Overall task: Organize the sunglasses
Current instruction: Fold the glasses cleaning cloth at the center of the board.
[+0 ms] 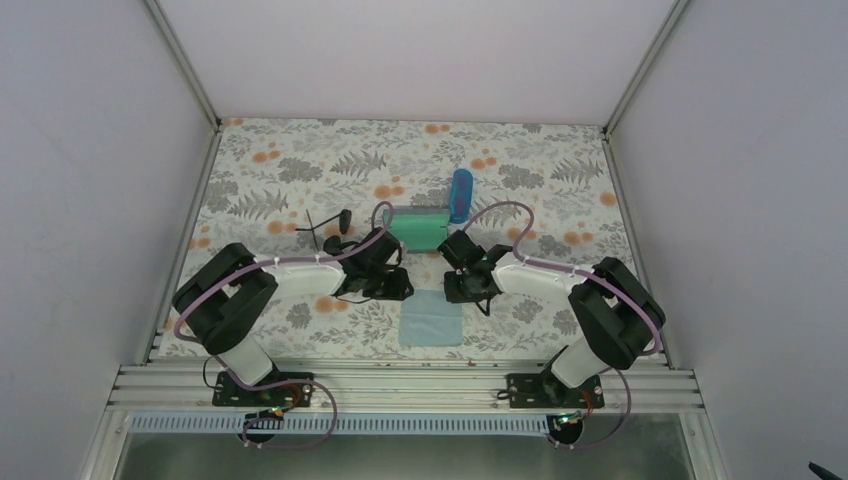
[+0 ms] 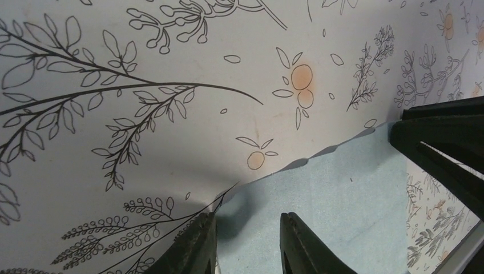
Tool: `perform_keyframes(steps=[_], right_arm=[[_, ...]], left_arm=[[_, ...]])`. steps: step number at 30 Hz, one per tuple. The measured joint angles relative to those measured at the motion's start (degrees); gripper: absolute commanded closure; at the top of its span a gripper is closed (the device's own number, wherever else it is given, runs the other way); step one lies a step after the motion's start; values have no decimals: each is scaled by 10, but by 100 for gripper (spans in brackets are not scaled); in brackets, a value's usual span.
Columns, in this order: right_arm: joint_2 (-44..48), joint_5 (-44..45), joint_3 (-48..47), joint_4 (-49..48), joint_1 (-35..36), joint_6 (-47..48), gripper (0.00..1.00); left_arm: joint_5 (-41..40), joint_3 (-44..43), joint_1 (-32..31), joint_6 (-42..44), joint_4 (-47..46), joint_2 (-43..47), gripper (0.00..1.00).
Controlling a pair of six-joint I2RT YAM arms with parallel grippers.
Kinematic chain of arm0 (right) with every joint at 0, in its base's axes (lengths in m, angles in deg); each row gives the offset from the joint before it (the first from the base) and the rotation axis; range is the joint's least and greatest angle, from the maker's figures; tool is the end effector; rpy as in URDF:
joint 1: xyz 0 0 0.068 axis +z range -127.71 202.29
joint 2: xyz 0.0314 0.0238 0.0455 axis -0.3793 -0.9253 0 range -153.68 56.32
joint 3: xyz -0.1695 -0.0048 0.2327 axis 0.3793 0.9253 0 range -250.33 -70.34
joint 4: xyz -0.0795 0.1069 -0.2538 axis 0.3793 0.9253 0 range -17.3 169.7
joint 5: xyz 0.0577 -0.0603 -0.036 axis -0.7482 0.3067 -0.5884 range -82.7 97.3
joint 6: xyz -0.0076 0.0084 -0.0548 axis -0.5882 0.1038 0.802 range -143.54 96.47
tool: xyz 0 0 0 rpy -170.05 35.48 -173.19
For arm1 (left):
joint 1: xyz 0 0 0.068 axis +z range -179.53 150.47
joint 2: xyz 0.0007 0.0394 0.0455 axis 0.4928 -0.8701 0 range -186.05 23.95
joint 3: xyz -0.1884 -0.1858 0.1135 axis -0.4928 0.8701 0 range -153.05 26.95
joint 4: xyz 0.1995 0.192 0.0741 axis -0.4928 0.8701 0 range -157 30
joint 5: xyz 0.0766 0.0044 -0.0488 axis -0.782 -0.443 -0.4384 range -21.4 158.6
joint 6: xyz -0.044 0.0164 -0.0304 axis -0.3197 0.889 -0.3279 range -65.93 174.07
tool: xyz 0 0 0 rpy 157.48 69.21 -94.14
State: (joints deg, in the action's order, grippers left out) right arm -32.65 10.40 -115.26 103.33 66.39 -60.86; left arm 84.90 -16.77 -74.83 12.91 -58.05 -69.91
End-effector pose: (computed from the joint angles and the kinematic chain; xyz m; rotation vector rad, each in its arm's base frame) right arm 0.2038 0.1946 0.1387 -0.1606 2.8931 0.1949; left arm 0.2146 -0.2324 0.1270 0.2135 2.8167 -0.8292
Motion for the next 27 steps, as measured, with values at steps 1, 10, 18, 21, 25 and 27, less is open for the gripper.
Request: perform_keyframes(steps=[1,10,18,21,25,27], right_arm=[[0,-3,0,-1,0,1,84],[-1,-18,1,-10,0,13,96],[-2,-24,2,-15,0,20,96],[-2,-24,2,-15,0,23,96],[-8,-23,-10,-14,0,26,96],[-14,-21,-26,-12,0,30,96]], left_arm=[[0,0,-1,0,0,-2,72],[-12,-12,-3,-2,2,-15,86],[-24,-16,-3,-2,2,-23,98],[-29,-18,-4,-2,6,-23,98],[-48,-20,-5,-2,16,-17,98],[-61,-20,-1,-2,28,-11,98]])
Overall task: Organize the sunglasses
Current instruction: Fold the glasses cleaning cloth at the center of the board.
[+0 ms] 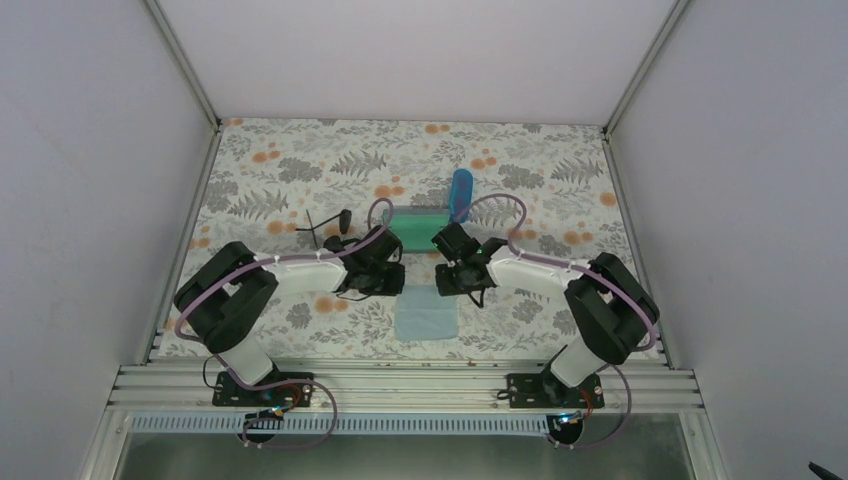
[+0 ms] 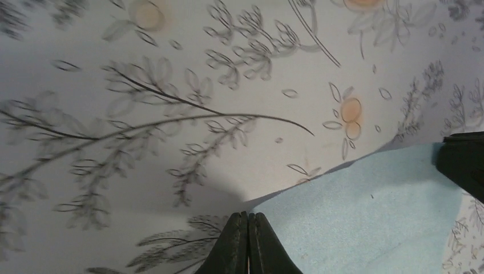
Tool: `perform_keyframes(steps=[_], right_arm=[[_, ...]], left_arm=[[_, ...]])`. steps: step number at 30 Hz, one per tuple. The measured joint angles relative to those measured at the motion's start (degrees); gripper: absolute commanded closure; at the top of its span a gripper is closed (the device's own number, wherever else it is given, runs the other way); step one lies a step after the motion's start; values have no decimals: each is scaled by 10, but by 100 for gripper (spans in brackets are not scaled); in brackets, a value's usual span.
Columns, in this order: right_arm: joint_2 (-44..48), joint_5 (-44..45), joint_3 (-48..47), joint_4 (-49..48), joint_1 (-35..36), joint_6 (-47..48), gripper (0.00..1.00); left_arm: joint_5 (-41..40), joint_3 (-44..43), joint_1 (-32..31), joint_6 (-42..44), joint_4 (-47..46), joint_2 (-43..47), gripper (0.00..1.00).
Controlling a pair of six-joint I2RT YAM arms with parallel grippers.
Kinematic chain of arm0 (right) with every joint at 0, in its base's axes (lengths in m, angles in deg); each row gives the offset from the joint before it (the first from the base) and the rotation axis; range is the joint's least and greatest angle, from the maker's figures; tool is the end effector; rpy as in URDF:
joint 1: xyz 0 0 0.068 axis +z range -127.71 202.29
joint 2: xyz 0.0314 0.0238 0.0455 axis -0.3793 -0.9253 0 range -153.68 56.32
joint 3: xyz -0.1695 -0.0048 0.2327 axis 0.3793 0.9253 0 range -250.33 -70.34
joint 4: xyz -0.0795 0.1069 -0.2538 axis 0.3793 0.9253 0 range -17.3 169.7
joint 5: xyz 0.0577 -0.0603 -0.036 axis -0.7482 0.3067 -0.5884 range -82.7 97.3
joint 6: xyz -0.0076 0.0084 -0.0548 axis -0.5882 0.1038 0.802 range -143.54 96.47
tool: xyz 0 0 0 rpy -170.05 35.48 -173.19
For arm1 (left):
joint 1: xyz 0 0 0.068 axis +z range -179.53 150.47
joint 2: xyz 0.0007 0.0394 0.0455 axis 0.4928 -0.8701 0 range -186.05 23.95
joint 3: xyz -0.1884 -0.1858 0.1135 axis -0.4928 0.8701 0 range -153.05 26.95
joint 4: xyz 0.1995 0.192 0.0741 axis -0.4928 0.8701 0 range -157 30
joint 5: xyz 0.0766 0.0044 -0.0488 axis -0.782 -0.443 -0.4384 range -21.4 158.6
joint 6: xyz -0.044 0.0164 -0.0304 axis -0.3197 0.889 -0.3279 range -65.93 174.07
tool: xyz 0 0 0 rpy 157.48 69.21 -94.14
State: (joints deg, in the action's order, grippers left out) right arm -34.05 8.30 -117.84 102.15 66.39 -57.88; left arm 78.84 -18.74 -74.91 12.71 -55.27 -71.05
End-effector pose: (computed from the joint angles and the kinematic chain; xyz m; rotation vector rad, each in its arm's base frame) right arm 0.2130 0.2055 0.1449 -0.2409 2.8698 0.2638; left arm 0.2207 -0.2335 0.1270 0.1637 2.8111 -0.6828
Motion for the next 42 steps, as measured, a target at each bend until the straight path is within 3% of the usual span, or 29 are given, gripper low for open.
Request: perform_keyframes(steps=[11,23,42], right_arm=[[-67,19,-94,-52,-12,44,96],[-72,22,-74,-61,-12,70,96],[1,-24,-12,-50,-12,69,96]], left_arm=[[-31,0,61,10,15,41,98],[5,26,64,37,11,73,98],[69,87,43,27,-9,119,98]])
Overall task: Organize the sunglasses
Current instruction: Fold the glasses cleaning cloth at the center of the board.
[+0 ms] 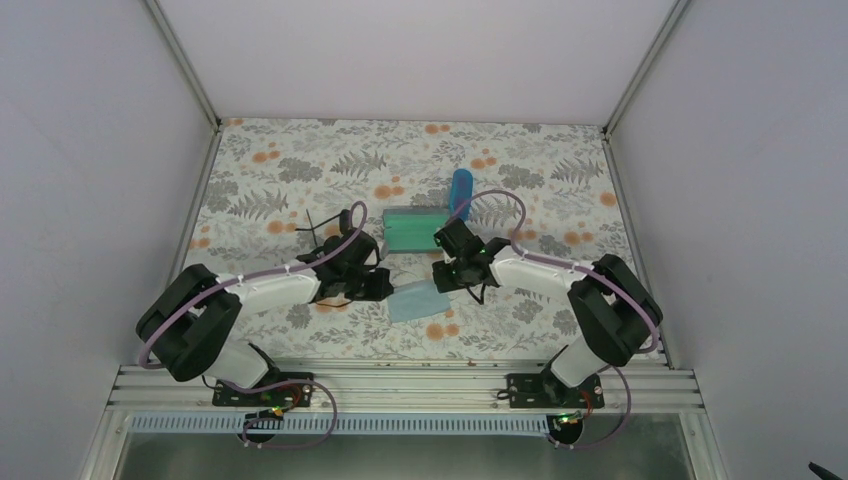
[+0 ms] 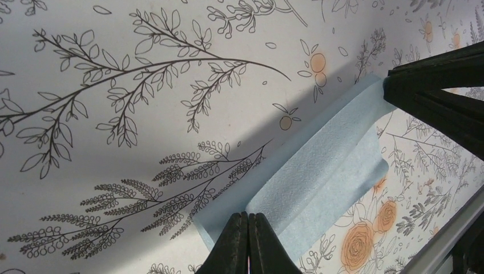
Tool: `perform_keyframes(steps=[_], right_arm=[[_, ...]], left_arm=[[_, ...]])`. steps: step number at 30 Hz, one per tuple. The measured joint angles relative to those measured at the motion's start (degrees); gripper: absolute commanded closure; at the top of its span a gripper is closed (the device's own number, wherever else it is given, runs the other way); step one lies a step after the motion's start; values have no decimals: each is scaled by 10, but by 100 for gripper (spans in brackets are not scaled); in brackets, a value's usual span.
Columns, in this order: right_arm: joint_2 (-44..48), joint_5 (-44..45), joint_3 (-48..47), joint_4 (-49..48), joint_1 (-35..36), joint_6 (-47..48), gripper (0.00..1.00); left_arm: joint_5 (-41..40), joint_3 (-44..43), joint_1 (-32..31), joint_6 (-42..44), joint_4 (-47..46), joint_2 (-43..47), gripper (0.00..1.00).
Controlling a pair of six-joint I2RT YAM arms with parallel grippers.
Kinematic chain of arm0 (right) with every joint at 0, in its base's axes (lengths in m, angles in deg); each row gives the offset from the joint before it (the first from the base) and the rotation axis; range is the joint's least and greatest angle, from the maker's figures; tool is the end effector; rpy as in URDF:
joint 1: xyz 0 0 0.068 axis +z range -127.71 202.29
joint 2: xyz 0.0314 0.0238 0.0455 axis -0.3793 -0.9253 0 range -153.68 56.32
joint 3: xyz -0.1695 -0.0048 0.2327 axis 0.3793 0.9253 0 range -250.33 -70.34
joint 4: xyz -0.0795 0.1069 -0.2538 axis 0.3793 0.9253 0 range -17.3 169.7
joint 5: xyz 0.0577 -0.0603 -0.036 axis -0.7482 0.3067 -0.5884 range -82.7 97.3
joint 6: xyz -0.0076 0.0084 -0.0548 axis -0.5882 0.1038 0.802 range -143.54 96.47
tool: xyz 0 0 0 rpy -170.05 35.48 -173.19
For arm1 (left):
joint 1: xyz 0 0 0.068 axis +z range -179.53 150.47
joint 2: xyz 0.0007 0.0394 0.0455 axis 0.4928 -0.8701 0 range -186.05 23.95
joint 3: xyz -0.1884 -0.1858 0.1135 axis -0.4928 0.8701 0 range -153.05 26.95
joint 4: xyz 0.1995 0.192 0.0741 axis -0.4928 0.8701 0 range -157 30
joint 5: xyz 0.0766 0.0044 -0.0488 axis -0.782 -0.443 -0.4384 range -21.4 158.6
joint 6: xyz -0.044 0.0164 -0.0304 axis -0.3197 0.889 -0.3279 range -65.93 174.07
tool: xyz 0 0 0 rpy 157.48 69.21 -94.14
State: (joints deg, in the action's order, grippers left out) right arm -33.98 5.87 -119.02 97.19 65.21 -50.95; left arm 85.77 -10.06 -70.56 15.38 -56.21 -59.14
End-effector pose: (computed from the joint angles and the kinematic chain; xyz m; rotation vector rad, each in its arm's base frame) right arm 0.2264 0.2119 0.1545 -0.3838 2.7651 0.3687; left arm 0.2027 -0.1916 0.1440 0.1802 2.7588 -0.8468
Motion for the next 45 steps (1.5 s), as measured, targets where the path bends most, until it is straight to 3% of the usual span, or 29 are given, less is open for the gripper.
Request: perform_keyframes(steps=[27,30,32,36,45], right_arm=[[12,-45,35,-2,0,-11,96],[12,-48,37,-2,0,-11,93],[12,-53,37,-3,0,-11,83],[12,-75,46,-7,0,-10,76],[54,-130,79,2,0,-11,63]], left_arm=[[5,17,-12,-14,-14,-10,98],[5,18,-12,-14,-16,-12,89],[8,20,-12,-16,-19,-13,80],[24,30,-12,-21,-28,-13,69],[71,73,-12,-21,-49,25,60]])
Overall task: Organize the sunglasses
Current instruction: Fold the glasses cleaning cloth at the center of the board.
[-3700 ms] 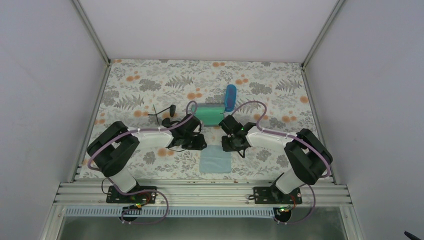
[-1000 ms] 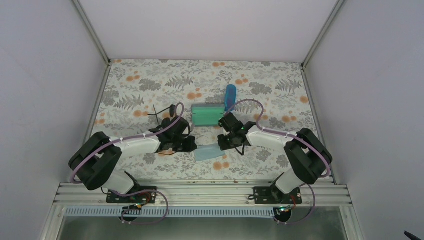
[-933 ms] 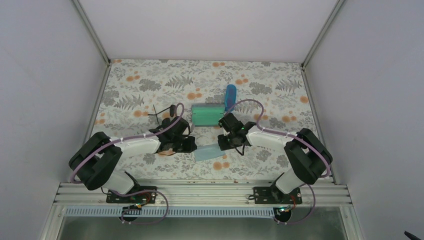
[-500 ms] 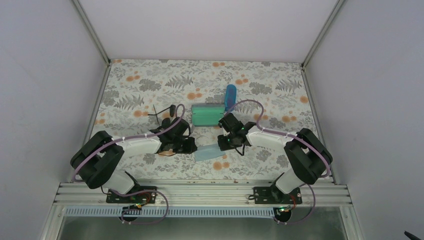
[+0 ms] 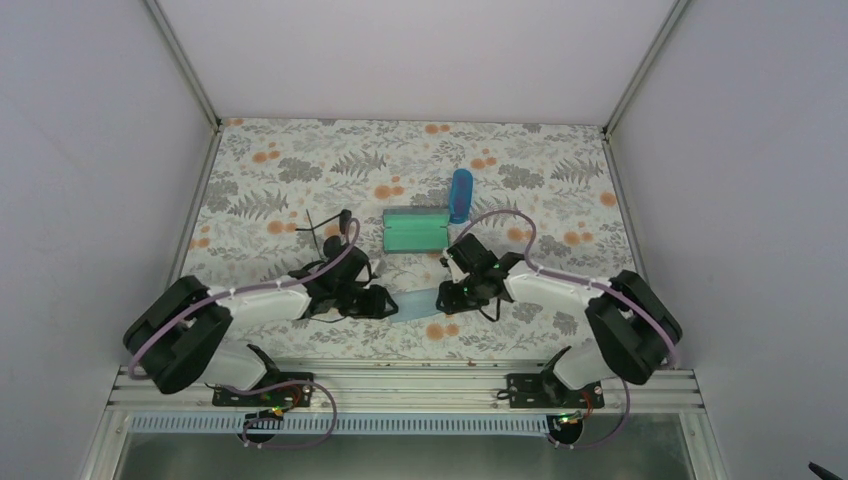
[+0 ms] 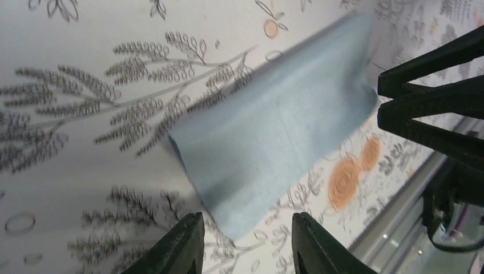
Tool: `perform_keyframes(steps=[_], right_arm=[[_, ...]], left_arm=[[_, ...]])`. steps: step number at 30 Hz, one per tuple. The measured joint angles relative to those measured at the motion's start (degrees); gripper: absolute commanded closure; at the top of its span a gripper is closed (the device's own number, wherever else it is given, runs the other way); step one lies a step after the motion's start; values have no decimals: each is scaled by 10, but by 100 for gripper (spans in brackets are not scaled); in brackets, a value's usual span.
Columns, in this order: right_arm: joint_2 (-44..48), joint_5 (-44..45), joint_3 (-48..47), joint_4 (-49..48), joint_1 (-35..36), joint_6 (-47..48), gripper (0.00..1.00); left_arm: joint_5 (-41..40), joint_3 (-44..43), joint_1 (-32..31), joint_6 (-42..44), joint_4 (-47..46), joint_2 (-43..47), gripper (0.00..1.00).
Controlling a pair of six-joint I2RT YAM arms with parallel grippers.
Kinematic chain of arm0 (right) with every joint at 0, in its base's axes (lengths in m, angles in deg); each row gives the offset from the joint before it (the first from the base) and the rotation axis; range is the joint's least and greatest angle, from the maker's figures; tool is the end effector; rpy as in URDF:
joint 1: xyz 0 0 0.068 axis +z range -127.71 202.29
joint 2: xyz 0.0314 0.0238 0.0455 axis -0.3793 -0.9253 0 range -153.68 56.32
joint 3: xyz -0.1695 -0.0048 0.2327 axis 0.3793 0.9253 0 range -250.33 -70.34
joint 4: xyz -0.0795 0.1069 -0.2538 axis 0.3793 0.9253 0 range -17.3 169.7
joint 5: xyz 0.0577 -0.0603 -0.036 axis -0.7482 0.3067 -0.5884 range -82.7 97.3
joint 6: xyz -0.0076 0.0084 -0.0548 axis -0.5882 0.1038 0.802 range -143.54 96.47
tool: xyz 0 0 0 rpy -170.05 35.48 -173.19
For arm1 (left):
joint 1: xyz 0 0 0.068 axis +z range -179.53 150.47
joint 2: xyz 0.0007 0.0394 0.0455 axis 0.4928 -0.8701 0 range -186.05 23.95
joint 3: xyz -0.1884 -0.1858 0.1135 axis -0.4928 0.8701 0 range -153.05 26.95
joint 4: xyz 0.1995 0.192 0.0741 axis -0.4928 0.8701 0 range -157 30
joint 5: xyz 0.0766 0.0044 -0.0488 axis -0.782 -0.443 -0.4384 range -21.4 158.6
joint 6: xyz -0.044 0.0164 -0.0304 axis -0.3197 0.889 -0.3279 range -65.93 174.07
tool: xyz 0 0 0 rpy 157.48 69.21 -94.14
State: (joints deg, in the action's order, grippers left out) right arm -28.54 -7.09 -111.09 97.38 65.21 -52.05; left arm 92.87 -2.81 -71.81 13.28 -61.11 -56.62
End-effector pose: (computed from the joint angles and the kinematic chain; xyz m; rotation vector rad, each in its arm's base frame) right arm 0.1928 0.1924 0.1421 -0.4350 2.8914 0.6192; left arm 0.1760 -0.1816 0.1253 0.2169 2.8053 -1.0089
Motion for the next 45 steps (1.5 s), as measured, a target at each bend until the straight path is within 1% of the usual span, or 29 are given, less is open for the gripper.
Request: perform_keyframes(steps=[1,5,7,9,13,16,19,25,32,38,45], right_arm=[[12,-4,5,6,0,-1,62],[69,-10,15,41,0,-2,61],[90,-9,14,50,0,-2,66],[94,-9,5,55,0,-4,72],[48,-13,-38,42,0,-9,83],[-5,-18,-66,12,0,-18,88],[-48,-22,-83,-10,1,-28,90],[-119,-30,-110,-35,3,-49,91],[-128,-43,-109,-48,6,-63,89],[-125,-56,-104,-65,13,-61,84],[-130,-63,-102,-67,21,-56,85]], left_arm=[[3,6,0,0,2,12,61],[10,31,0,0,19,76,73],[12,35,0,0,23,104,79],[13,35,0,-2,16,113,84],[8,20,0,-9,-5,77,90],[-8,-7,0,-19,-19,28,91],[-18,-28,0,-32,-41,-11,91],[-21,-53,-4,-54,-75,-68,91],[-20,-56,-14,-64,-80,-101,91],[-31,-57,-14,-68,-77,-109,91],[-46,-63,-14,-75,-69,-109,91]])
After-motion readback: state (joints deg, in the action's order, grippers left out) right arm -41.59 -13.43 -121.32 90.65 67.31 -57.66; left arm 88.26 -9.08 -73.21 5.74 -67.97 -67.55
